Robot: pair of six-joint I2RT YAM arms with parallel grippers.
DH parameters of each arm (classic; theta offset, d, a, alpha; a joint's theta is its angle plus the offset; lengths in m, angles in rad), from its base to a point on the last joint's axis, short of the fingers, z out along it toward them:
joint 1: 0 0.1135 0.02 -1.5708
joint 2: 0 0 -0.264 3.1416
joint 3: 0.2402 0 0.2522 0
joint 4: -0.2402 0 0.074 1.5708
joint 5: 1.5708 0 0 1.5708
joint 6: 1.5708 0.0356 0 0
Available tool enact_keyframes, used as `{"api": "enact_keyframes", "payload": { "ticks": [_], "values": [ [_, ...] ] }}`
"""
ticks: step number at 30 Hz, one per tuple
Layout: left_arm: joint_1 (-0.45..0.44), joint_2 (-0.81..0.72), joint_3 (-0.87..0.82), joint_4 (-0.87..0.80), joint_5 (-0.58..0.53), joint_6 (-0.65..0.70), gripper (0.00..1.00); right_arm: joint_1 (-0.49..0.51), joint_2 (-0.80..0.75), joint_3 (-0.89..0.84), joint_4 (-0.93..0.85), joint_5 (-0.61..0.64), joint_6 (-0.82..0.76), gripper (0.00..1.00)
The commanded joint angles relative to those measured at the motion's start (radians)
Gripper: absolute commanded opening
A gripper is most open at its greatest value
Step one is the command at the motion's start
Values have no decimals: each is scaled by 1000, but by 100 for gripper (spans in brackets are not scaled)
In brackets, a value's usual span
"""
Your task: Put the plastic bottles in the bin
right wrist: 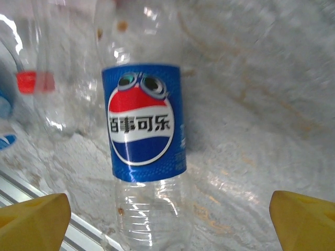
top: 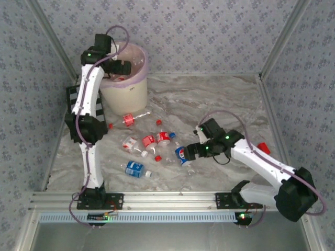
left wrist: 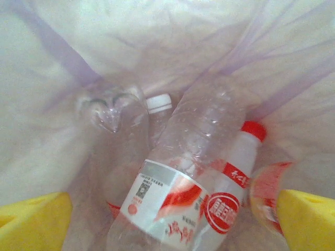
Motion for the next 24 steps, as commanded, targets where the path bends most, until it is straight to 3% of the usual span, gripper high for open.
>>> {"api": "enact_keyframes", "payload": {
  "ticks": [1,9,12,20,24],
  "values": [
    [-9,-89,49,-36,23,14,100,59,48,-7,-12,47,49,100],
    [-24,-239,33,-59,-5,14,100,126,161,-22,2,52,78,97],
    [-39,-340,-43,-35,-5,12,100,135,167,-45,9,38,88,93],
    [-62,-693,-540,215,112,-77,100,107,188,-42,-16,65,90,74],
    [-71,-832,-794,352,214,-186,100,94,170,-37,-53,78,85,59]
  ]
}}
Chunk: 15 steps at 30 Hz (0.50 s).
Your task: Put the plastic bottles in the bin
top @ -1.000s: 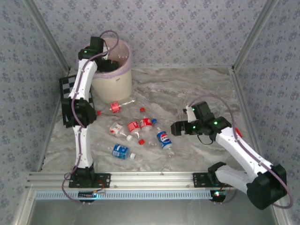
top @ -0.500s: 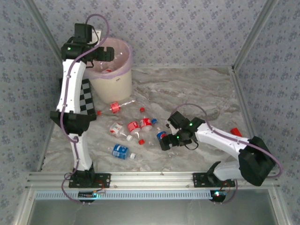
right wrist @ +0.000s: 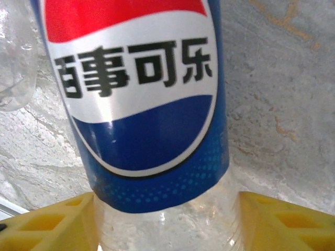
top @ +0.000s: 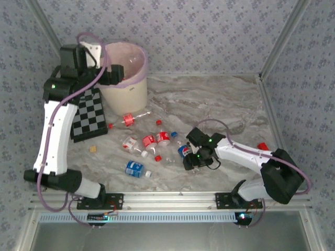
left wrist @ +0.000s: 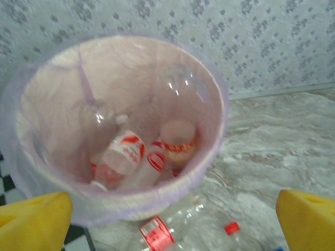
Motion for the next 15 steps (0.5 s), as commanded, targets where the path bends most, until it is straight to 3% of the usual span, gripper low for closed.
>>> {"api": "enact_keyframes", "payload": {
  "ticks": [1,6,9,12,15],
  "values": [
    [-17,-77,-181,177,123,-126,100,-17,-24,10,-86,42,0,55],
    [-82,-183,-349,294,102,-230,100,-98,-139,39,-176,42,-4,51],
    [-120,-255,-445,386,113,-317,100,-207,-216,67,-170,41,-38,49],
    [-164,-274,-469,409,189,-364,100,-344,-258,85,-59,-62,-63,45],
    [-256,-264,-507,471,229,-399,100,-435,-257,87,110,-248,-66,43]
  ]
}}
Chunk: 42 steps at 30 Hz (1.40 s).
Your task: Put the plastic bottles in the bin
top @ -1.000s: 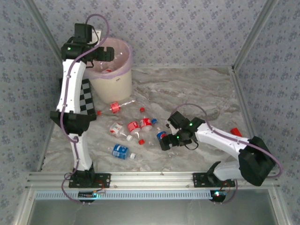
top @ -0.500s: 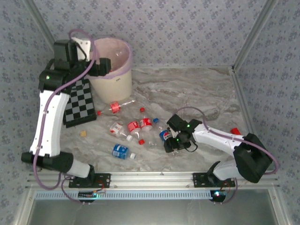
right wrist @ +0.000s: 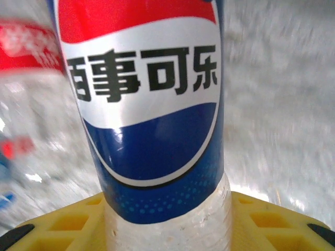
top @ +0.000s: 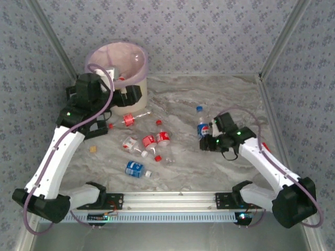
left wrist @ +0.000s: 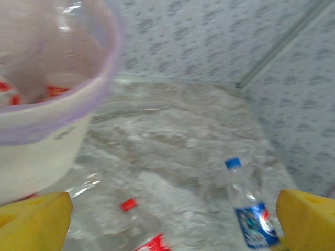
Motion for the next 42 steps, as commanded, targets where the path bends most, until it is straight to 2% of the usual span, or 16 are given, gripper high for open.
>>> {"api": "enact_keyframes", "payload": {
  "ticks": [1,3,5,7,9,12,16,23,34,38,42],
  "values": [
    [-93,3,-47,166,91,-94,100,-63,6,30,183,-224,-24,41],
    [-166,32,-112,289,93,-143,100,-72,21,34,251,-292,-18,39],
    [-244,70,-193,433,32,-197,100,-72,29,30,297,-329,-7,39],
    [-294,113,-261,558,-28,-253,100,-71,22,9,341,-343,16,36],
    [-321,183,-290,670,-15,-303,100,-71,6,-25,411,-357,55,34],
    [-351,298,-240,655,11,-313,100,-57,1,-59,504,-384,100,31],
    [-387,386,-215,686,20,-315,100,-21,36,-52,495,-373,80,31],
    [-405,453,-233,737,52,-365,99,-11,64,-70,534,-374,92,30],
    [-409,499,-217,728,50,-379,78,0,98,-42,521,-368,77,29],
    [-410,519,-209,727,52,-391,60,1,102,-35,518,-366,74,29],
    [-410,527,-201,733,60,-393,50,7,106,-31,512,-364,71,30]
  ]
}}
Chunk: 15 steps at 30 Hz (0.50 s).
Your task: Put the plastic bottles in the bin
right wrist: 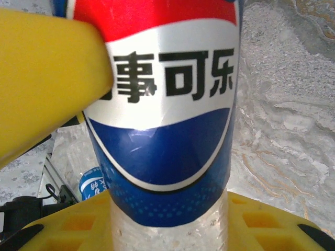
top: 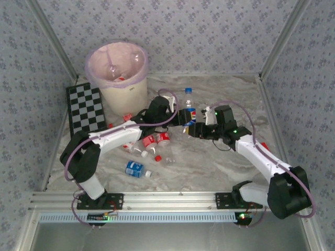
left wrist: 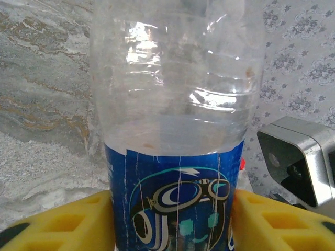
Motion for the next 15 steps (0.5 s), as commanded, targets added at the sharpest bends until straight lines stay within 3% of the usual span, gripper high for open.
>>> {"api": "enact_keyframes", "payload": {
  "ticks": [1,4,10,15],
  "values": [
    [-10,16,59,29,29,-3,49,16,10,37,-1,-21,-11,30],
    [-10,29,81,9,43,-1,45,18,4,39,-11,-3,-21,36],
    [-9,36,122,-52,28,31,40,-10,-38,55,-105,22,-78,79],
    [4,22,161,-133,8,82,38,-110,-104,85,-242,6,-156,98]
  ]
}}
